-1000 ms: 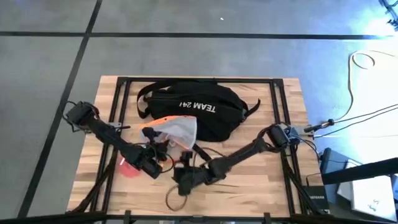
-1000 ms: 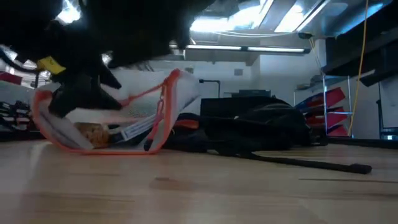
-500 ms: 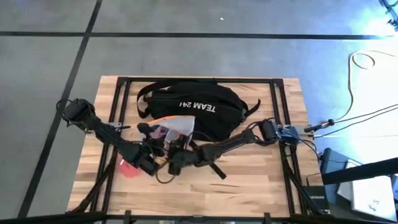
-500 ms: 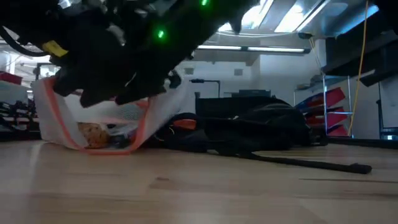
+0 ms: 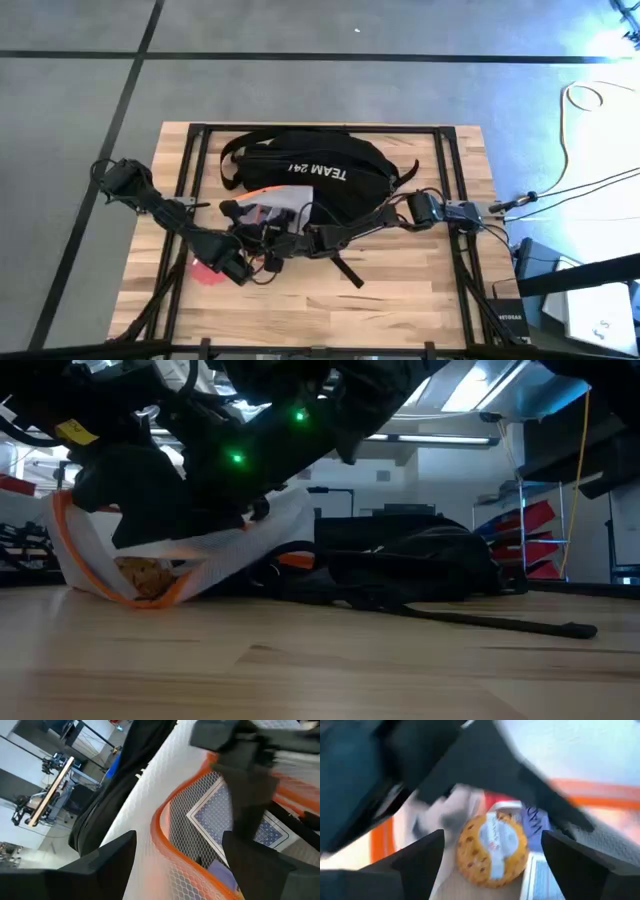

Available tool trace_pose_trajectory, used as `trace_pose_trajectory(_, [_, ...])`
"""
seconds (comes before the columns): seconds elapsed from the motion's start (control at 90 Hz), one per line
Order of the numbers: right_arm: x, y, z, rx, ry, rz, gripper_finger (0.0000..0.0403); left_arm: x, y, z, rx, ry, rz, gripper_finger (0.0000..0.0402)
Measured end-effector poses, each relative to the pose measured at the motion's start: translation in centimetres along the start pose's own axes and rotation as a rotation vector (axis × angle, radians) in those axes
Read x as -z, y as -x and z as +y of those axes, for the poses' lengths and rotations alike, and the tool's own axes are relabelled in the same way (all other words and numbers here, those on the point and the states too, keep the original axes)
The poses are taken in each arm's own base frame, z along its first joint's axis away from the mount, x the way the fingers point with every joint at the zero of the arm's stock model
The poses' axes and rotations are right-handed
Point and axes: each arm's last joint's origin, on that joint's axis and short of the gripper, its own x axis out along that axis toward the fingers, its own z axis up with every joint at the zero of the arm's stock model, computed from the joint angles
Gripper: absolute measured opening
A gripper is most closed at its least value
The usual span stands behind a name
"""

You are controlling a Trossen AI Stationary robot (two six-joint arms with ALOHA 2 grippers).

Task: Unpack backpack
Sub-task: Remove the candle wax box from the white zip bag

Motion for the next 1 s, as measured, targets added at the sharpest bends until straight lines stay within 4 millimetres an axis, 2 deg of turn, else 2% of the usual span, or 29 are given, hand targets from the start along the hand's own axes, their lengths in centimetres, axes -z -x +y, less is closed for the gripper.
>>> trace_pose_trajectory(0.167, [-0.2, -0.2, -0.3, -0.039, 0.012, -0.019, 0.0383, 0.0, 0.0, 0.0, 0.001, -0.002, 0.003, 0.0281])
trace_pose_trajectory(0.244, [-0.2, -0.3, -0.5, -0.046, 0.015, -0.014, 0.0396, 0.0, 0.0, 0.0, 0.001, -0.002, 0.004, 0.0281])
trace_pose_trajectory(0.511, [1.7, -1.7, -0.2, -0.058, 0.015, -0.005, 0.0376, 0.0, 0.0, -0.1, 0.009, 0.012, 0.008, 0.0281])
trace_pose_trajectory(0.667, [2.0, -2.1, -0.1, -0.059, -0.001, -0.033, 0.0374, 0.0, 0.0, -0.1, 0.011, 0.011, 0.010, 0.0281])
trace_pose_trajectory(0.778, [2.8, -2.5, -0.3, -0.064, -0.005, 0.006, 0.0374, 0.0, 0.0, -0.1, 0.016, 0.010, 0.016, 0.0281])
trace_pose_trajectory(1.0, [3.0, -2.5, -0.1, -0.088, -0.005, 0.021, 0.0372, 0.1, 0.0, -0.1, 0.020, 0.006, 0.020, 0.0281])
